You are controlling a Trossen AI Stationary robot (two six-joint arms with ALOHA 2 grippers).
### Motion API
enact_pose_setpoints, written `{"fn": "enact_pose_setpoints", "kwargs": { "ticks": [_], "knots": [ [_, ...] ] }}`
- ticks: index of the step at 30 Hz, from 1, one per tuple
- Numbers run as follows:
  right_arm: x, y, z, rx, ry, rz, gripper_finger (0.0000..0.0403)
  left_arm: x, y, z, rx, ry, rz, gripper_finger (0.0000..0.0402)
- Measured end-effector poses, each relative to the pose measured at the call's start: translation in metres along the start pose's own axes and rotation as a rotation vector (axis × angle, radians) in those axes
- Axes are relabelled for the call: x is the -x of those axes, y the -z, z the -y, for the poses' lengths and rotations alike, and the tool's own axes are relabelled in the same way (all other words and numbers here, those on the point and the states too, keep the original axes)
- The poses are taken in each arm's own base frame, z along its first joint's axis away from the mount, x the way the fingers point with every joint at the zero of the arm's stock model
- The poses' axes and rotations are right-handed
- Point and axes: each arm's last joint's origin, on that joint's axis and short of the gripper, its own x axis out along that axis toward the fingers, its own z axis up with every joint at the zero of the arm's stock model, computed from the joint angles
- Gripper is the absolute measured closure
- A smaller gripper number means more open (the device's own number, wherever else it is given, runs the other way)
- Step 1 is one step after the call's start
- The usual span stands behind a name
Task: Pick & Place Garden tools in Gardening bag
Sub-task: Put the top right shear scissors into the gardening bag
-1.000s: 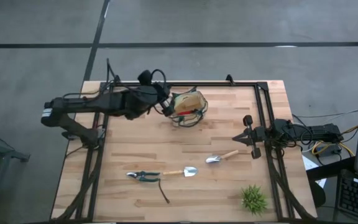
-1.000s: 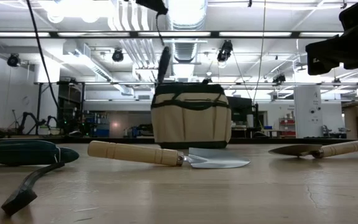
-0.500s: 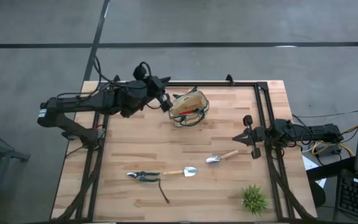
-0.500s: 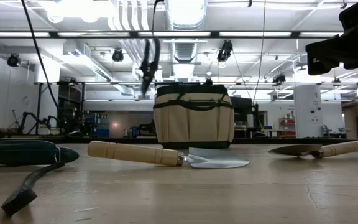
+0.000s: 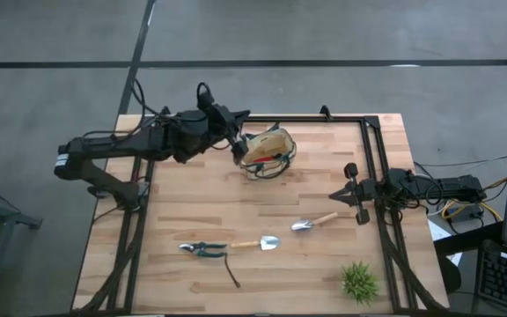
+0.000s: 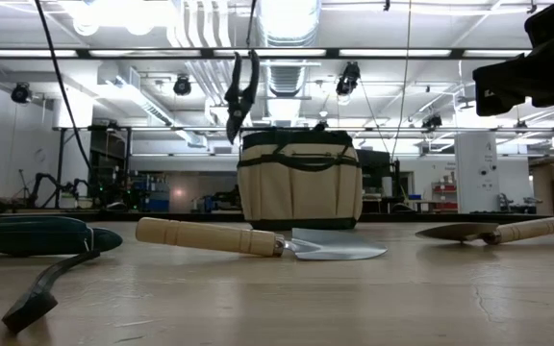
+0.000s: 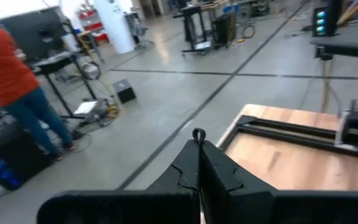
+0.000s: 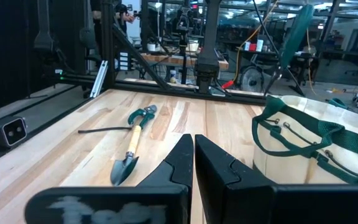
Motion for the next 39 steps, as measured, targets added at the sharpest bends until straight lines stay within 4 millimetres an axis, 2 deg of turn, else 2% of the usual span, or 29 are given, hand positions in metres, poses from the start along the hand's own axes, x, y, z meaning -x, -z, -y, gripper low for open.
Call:
{"fn": "enact_pose_setpoints", "kwargs": {
  "ticks": [7,14,22,30,39],
  "knots": [
    [0.000,0.000,0.000,0.000,-0.001,0.000,0.0394,-0.006,0.023,0.007,-0.015,-0.011,-0.044,0.0399],
    [0.000,0.000,0.000,0.000,-0.001,0.000,0.0394,-0.013,0.043,0.015,-0.026,-0.030,0.029,0.0399],
    [0.000,0.000,0.000,0.000,0.000,0.000,0.0394,-0.010,0.034,0.012,-0.066,-0.047,0.073,0.0399],
    [0.000,0.000,0.000,0.000,0.000,0.001,0.0394,0.008,0.022,0.012,-0.159,-0.066,0.106,0.0399],
    [0.000,0.000,0.000,0.000,0.000,0.000,0.0394,0.005,0.033,0.012,-0.253,-0.097,0.064,0.0399]
  ]
}}
